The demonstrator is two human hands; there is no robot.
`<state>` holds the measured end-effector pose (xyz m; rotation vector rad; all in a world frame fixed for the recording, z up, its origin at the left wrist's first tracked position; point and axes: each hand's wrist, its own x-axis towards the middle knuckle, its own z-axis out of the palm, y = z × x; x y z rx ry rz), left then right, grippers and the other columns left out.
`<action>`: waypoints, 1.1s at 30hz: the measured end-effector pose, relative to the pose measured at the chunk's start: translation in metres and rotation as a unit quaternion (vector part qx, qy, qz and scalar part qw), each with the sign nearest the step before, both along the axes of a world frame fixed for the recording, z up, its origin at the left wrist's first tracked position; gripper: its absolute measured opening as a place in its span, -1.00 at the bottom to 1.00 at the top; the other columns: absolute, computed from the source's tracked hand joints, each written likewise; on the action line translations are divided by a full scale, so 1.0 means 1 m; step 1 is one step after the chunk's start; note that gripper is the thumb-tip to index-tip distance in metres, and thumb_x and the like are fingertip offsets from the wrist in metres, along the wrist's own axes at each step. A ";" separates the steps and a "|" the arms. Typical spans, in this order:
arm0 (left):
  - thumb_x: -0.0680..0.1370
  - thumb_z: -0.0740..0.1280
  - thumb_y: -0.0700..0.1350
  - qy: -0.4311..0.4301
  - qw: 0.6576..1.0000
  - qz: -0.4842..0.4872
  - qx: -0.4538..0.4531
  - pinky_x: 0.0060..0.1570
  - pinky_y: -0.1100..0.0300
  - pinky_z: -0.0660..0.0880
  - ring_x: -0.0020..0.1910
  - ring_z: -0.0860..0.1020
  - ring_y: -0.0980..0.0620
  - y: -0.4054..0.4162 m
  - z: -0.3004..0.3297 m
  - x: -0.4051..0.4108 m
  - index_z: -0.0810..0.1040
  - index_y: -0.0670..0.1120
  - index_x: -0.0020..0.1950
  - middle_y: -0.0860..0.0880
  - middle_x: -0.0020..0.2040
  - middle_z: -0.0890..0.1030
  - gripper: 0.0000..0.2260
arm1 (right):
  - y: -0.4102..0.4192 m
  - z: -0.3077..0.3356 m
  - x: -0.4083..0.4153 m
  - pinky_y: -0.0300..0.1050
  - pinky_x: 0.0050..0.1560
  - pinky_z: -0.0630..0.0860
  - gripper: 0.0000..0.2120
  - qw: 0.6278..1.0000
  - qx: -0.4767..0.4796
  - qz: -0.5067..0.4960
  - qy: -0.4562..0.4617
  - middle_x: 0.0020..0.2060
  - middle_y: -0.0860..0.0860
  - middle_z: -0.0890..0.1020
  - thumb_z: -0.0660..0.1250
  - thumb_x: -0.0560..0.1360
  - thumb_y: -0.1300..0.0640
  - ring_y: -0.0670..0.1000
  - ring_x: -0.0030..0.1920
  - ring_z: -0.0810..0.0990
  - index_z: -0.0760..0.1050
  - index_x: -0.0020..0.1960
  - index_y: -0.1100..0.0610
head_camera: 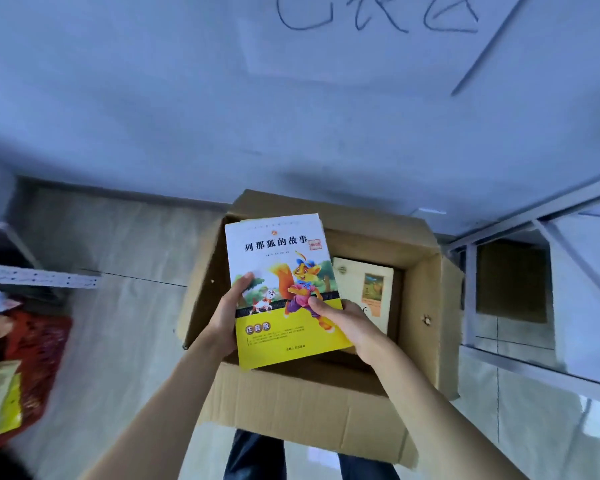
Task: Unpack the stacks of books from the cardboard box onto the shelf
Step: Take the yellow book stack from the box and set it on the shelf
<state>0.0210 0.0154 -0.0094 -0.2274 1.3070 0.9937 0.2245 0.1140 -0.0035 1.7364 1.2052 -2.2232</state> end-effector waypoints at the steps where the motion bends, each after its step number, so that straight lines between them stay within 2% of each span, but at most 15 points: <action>1: 0.39 0.35 0.21 0.010 1.000 0.012 0.009 -0.20 -0.02 0.63 -0.14 0.70 -0.22 -0.005 0.020 -0.006 0.66 -0.13 0.11 -0.25 0.05 0.69 -0.51 | 0.001 0.017 -0.009 -0.26 -0.24 0.47 -0.35 1.000 0.010 0.007 0.009 -0.13 -0.08 0.72 0.47 0.12 -0.33 -0.12 -0.15 0.67 0.57 0.08 0.04; 4: 0.37 0.35 0.22 0.045 0.997 0.047 0.038 -0.19 -0.01 0.62 -0.14 0.69 -0.23 -0.026 0.082 -0.026 0.67 -0.14 0.12 -0.27 0.07 0.68 -0.48 | -0.002 0.073 -0.040 -0.34 -0.38 0.49 -0.31 0.996 0.054 0.042 0.051 -0.08 -0.02 0.71 0.50 0.17 -0.26 -0.14 -0.23 0.70 0.50 0.17 0.11; 6: 0.40 0.31 0.23 0.058 0.994 0.064 0.065 -0.24 0.02 0.63 -0.16 0.71 -0.21 -0.045 0.121 -0.041 0.71 -0.13 0.03 -0.25 0.02 0.70 -0.52 | -0.008 0.109 -0.060 -0.39 -0.42 0.50 -0.32 0.990 0.081 0.076 0.082 -0.12 -0.03 0.70 0.51 0.16 -0.22 -0.19 -0.31 0.69 0.48 0.15 0.13; 10: 0.41 0.29 0.25 0.108 0.982 0.127 0.092 -0.22 0.03 0.64 -0.15 0.71 -0.20 -0.101 0.208 -0.075 0.71 -0.13 0.01 -0.25 0.01 0.70 -0.51 | -0.039 0.186 -0.112 -0.38 -0.41 0.51 -0.40 0.969 0.133 0.137 0.154 -0.19 -0.04 0.72 0.56 0.24 -0.11 -0.19 -0.32 0.70 0.47 0.13 0.17; 12: 0.42 0.30 0.27 0.144 0.969 0.172 0.106 -0.19 0.01 0.64 -0.10 0.70 -0.21 -0.140 0.251 -0.096 0.71 -0.12 0.03 -0.23 0.03 0.70 -0.50 | -0.067 0.231 -0.143 -0.42 -0.38 0.51 -0.39 0.951 0.164 0.175 0.196 -0.25 -0.10 0.74 0.58 0.19 -0.17 -0.20 -0.28 0.70 0.51 0.09 0.12; 16: 0.37 0.39 0.29 0.206 0.933 0.258 0.145 -0.14 -0.06 0.62 -0.05 0.69 -0.23 -0.229 0.334 -0.133 0.72 -0.08 0.04 -0.22 0.07 0.69 -0.51 | -0.139 0.304 -0.208 -0.36 -0.31 0.56 -0.34 0.908 0.214 0.240 0.267 -0.25 -0.21 0.73 0.50 0.03 -0.42 -0.19 -0.25 0.70 0.54 -0.02 -0.05; 18: 0.38 0.42 0.25 0.247 0.908 0.300 0.154 -0.13 -0.07 0.62 -0.09 0.70 -0.23 -0.280 0.372 -0.153 0.71 -0.09 0.04 -0.22 0.02 0.71 -0.54 | -0.182 0.335 -0.245 -0.25 -0.31 0.59 -0.41 0.887 0.229 0.268 0.297 -0.28 -0.16 0.72 0.51 0.10 -0.38 -0.17 -0.27 0.70 0.52 -0.01 -0.08; 21: 0.39 0.44 0.19 0.345 0.857 0.364 0.121 0.11 -0.19 0.55 0.05 0.65 -0.28 -0.357 0.415 -0.183 0.62 -0.18 0.20 -0.26 0.09 0.67 -0.45 | -0.250 0.376 -0.297 -0.33 -0.41 0.53 -0.50 0.863 0.229 0.299 0.336 -0.32 -0.13 0.71 0.53 0.20 -0.22 -0.18 -0.34 0.68 0.51 0.02 -0.02; 22: 0.40 0.43 0.18 0.366 0.844 0.374 0.119 0.09 -0.16 0.57 0.03 0.65 -0.27 -0.378 0.424 -0.191 0.61 -0.19 0.20 -0.25 0.08 0.68 -0.46 | -0.269 0.387 -0.310 -0.34 -0.42 0.52 -0.51 0.856 0.233 0.309 0.343 -0.32 -0.14 0.71 0.55 0.21 -0.20 -0.18 -0.34 0.68 0.52 0.03 -0.02; 24: 0.37 0.42 0.16 0.392 0.822 0.391 0.131 -0.25 0.07 0.64 -0.23 0.71 -0.13 -0.431 0.445 -0.213 0.62 -0.16 0.08 -0.16 -0.12 0.73 -0.53 | -0.318 0.407 -0.343 -0.33 -0.42 0.52 -0.49 0.839 0.242 0.324 0.366 -0.29 -0.14 0.72 0.54 0.21 -0.18 -0.18 -0.33 0.68 0.53 0.06 0.00; 26: 0.37 0.44 0.12 0.403 0.811 0.400 0.143 -0.46 0.25 0.55 -0.43 0.67 -0.01 -0.483 0.463 -0.235 0.60 -0.14 -0.01 -0.09 -0.24 0.71 -0.63 | -0.366 0.421 -0.375 -0.25 -0.30 0.56 -0.49 0.824 0.247 0.337 0.382 -0.19 -0.09 0.72 0.55 0.21 -0.16 -0.15 -0.22 0.69 0.54 0.08 0.00; 29: 0.46 0.37 0.12 0.410 0.797 0.415 0.161 -0.49 0.29 0.53 -0.46 0.65 0.04 -0.557 0.484 -0.268 0.60 -0.16 -0.07 -0.08 -0.28 0.69 -0.67 | -0.433 0.442 -0.419 0.07 0.10 0.56 -0.40 0.805 0.256 0.356 0.400 0.02 0.01 0.68 0.57 0.20 -0.17 0.03 0.05 0.65 0.53 0.15 0.04; 30: 0.49 0.32 0.14 0.409 0.795 0.415 0.171 -0.47 0.28 0.54 -0.45 0.65 0.03 -0.574 0.489 -0.277 0.62 -0.15 -0.10 -0.07 -0.30 0.70 -0.66 | -0.448 0.446 -0.431 0.13 0.16 0.54 -0.35 0.799 0.257 0.361 0.407 0.04 0.03 0.67 0.57 0.19 -0.20 0.06 0.08 0.63 0.52 0.17 0.05; 32: 0.45 0.32 0.19 0.414 0.788 0.421 0.176 -0.44 0.29 0.54 -0.44 0.66 0.03 -0.610 0.499 -0.294 0.65 -0.14 -0.16 -0.06 -0.34 0.70 -0.62 | -0.482 0.455 -0.456 0.12 0.16 0.55 -0.30 0.783 0.263 0.374 0.422 0.07 0.01 0.66 0.54 0.17 -0.25 0.08 0.11 0.63 0.49 0.20 0.05; 33: 0.40 0.34 0.21 0.421 0.785 0.424 0.165 -0.43 0.28 0.54 -0.46 0.65 0.04 -0.625 0.505 -0.302 0.64 -0.15 -0.16 -0.06 -0.36 0.69 -0.60 | -0.498 0.458 -0.469 0.05 0.11 0.57 -0.31 0.776 0.264 0.378 0.431 0.09 0.00 0.65 0.52 0.20 -0.24 0.07 0.12 0.62 0.47 0.22 0.05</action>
